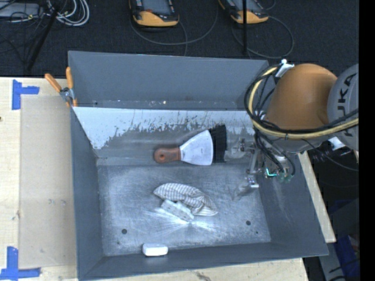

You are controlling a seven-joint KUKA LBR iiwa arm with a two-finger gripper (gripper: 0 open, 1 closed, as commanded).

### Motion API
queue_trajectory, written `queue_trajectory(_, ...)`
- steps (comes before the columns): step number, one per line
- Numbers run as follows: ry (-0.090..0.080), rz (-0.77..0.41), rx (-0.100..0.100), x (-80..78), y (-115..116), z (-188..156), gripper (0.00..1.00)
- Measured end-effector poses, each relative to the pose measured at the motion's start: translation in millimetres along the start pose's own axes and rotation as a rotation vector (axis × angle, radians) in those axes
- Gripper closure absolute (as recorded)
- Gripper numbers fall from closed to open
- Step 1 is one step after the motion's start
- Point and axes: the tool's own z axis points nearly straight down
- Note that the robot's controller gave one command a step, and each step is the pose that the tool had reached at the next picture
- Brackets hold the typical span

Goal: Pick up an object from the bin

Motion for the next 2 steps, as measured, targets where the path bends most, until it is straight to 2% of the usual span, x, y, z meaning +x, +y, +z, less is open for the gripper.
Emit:
queue_trajectory(1, -0.005, -0.264, 0.001, -35.7, 52.7, 112.9, 1.00)
queue_trajectory(2, -0.005, -0.264, 0.001, -35.6, 52.7, 112.9, 1.00)
